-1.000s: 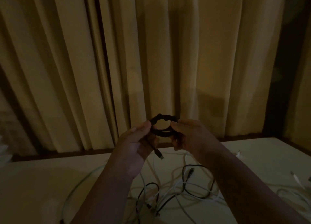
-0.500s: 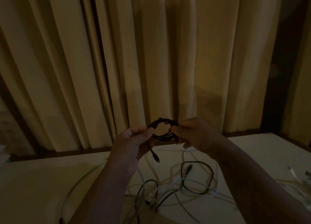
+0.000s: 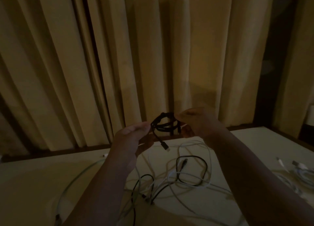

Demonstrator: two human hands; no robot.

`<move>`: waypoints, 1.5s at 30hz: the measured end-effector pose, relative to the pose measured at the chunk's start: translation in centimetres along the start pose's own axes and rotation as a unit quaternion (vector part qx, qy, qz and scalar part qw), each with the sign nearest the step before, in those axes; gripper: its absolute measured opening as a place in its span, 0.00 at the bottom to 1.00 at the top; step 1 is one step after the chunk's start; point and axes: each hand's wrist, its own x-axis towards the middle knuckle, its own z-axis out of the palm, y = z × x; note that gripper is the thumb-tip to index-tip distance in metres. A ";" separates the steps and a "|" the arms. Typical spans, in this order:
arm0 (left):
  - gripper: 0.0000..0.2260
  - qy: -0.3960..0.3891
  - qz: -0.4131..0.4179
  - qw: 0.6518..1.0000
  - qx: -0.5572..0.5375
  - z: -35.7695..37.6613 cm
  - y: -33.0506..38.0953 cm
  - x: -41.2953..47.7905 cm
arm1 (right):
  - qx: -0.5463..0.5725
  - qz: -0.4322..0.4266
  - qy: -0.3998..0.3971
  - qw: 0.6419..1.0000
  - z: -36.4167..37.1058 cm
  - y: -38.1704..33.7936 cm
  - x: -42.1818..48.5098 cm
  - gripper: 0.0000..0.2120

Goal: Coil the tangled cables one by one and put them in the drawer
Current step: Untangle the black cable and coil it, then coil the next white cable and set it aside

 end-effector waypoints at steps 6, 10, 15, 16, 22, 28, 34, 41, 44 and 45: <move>0.04 -0.041 -0.010 0.999 0.011 3.1 -1.6 -2.3 | -0.015 0.028 0.053 0.998 -3.2 0.0 -4.1 0.09; 0.05 -0.103 -0.016 0.992 0.065 5.9 -3.8 -4.7 | -0.028 0.055 0.114 0.992 -6.3 2.6 -9.4 0.06; 0.04 -0.208 0.018 0.960 0.184 9.1 -7.8 -9.3 | -0.067 0.111 0.193 0.973 -10.7 5.7 -17.0 0.06; 0.05 -0.228 0.035 0.948 0.220 9.8 -8.8 -10.3 | -0.088 0.110 0.209 0.968 -11.5 6.3 -18.6 0.05; 0.04 -0.309 0.119 0.858 0.394 13.8 -13.9 -15.0 | -0.235 0.140 0.242 0.931 -15.7 9.8 -25.6 0.05; 0.08 -0.317 0.163 0.813 0.461 16.5 -15.1 -14.8 | -0.303 0.148 0.253 0.907 -16.6 11.0 -26.0 0.06; 0.15 -0.324 0.229 0.785 0.476 16.7 -16.2 -14.3 | -0.355 0.139 0.221 0.898 -17.3 11.6 -26.0 0.14; 0.19 -0.317 0.246 0.797 0.452 16.2 -16.7 -14.2 | -0.338 0.113 0.224 0.907 -17.7 12.4 -27.0 0.15; 0.19 -0.308 0.237 0.805 0.448 16.1 -16.8 -14.3 | -0.328 0.100 0.226 0.912 -17.3 12.5 -27.2 0.13; 0.18 -0.303 0.232 0.811 0.444 16.2 -16.7 -14.3 | -0.327 0.098 0.226 0.913 -17.3 12.5 -27.0 0.13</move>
